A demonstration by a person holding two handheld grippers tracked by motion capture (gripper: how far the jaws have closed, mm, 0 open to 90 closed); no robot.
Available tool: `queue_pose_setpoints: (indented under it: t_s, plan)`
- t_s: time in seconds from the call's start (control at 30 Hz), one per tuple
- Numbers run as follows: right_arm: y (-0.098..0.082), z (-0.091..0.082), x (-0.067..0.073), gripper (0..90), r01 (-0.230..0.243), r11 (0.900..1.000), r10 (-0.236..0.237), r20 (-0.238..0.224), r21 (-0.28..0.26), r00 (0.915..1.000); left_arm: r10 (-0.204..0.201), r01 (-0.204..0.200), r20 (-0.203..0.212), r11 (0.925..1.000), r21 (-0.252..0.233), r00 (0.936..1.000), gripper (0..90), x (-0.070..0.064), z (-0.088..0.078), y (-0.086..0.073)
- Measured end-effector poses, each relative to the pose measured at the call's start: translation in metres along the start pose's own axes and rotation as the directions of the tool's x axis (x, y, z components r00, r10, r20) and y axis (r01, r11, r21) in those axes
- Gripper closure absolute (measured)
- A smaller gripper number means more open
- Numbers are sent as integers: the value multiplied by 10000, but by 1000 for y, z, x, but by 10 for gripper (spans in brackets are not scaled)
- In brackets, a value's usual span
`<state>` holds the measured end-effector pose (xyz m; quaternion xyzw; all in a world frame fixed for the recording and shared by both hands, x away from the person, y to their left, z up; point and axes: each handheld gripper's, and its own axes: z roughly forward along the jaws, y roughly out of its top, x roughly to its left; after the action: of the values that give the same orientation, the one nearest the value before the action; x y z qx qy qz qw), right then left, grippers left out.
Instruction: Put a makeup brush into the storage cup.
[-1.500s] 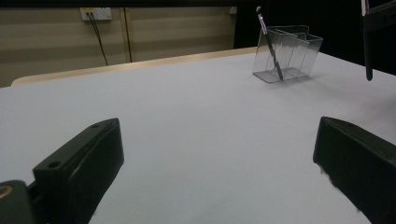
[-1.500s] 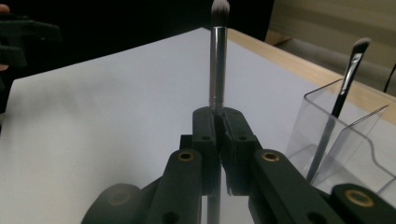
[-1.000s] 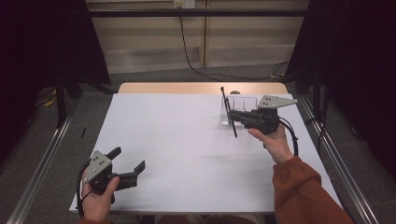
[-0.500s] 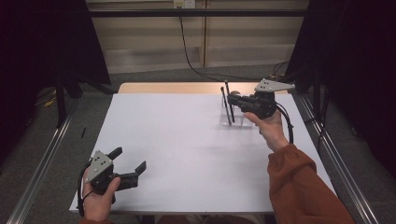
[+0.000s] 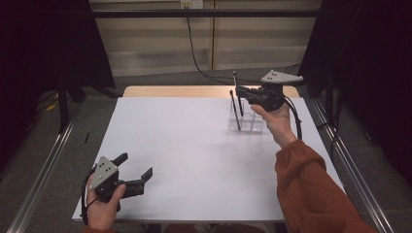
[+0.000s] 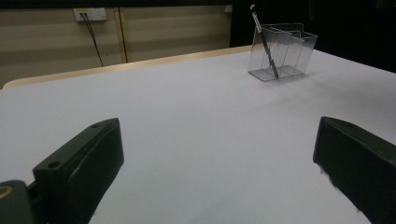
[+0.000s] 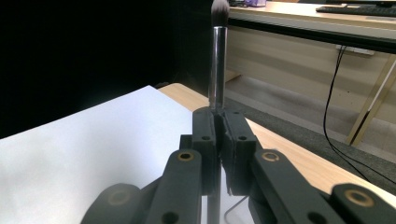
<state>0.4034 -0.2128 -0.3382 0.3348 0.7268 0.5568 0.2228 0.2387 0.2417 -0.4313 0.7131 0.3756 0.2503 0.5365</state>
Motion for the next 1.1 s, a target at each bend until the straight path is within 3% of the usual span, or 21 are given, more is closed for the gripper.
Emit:
queue_pose_setpoints:
  t_s: [0.43, 0.83, 1.1]
  plan:
    - [-2, 19, -15, 843, -262, 9997, 262, 443, -17, 9987, -9, 9, -9, 10000, -44, 10000, 19, 0, 0, 0]
    - [-7, 31, -23, 843, -461, 9987, 472, 547, -218, 9974, 13, -13, 68, 10000, -17, 10000, 18, 0, 0, 0]
    - [-15, 37, -28, 842, -542, 9985, 540, 651, 15, 9964, 39, -40, 107, 10000, 28, 9999, 18, -1, 0, 0]
